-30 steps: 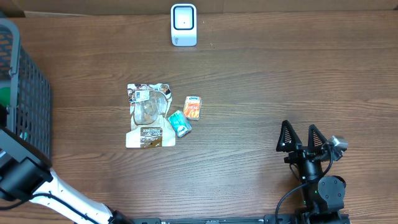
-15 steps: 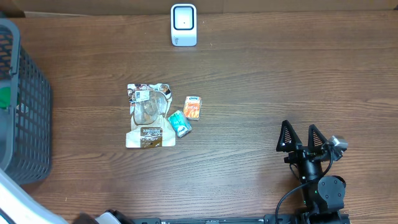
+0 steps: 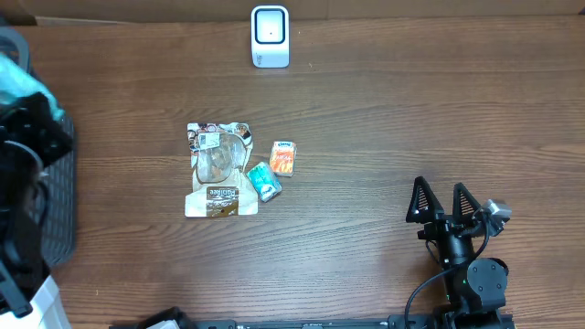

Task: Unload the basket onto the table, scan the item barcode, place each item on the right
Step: 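Reach the left gripper into the basket and grasp the large green wipes packet, then carry the large wipes packet out and place it between the items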

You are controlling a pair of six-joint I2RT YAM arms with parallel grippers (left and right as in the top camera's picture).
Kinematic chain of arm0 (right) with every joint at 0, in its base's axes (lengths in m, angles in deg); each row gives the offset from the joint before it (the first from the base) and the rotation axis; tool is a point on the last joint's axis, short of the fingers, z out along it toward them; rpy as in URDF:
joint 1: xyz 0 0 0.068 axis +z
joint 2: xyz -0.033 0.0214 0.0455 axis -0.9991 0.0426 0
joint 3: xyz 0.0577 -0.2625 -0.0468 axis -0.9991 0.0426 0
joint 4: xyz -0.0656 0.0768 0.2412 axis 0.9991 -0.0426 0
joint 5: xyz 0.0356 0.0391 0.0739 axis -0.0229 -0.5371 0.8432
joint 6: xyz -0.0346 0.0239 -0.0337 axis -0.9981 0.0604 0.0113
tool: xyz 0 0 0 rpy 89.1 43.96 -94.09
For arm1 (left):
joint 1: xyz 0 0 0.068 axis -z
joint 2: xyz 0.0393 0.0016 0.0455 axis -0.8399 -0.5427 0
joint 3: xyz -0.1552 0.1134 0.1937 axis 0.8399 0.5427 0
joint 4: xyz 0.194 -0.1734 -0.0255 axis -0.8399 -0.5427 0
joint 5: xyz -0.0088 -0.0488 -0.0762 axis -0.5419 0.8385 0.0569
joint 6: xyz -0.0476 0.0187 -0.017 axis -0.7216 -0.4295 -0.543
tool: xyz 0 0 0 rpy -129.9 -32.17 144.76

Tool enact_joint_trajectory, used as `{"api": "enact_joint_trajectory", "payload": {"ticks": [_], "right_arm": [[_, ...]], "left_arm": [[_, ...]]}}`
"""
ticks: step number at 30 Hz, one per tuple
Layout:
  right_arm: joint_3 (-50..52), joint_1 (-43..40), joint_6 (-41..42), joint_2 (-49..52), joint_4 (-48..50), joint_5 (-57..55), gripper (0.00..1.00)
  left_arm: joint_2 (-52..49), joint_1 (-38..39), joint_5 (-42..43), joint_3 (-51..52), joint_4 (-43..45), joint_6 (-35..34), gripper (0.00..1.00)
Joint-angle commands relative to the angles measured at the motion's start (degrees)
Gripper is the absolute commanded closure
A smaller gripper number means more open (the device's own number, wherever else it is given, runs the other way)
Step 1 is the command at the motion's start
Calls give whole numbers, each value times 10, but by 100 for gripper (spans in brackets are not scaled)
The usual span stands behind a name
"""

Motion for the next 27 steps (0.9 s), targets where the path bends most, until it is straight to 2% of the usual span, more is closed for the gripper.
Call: {"api": "enact_joint_trajectory", "payload": {"ticks": [1,8,14,20,27], "right_arm": [[6,-1,-2,-2,2,-1,0],[6,-1,-2,-2,2,-1,0],[6,-1,-2,-2,2,-1,0],[6,-1,-2,-2,2,-1,0],[6,-1,-2,-2,2,-1,0]], "left_arm": [[-10,59,4,-4,-14,3,96],[-81,219,-29,24,-72,3,96],[-205,356,-45,112,-53,-16,96],[-359,428,-46,126,-39,-23,96],[-435,466,-76,126,-27,-23,96]]}}
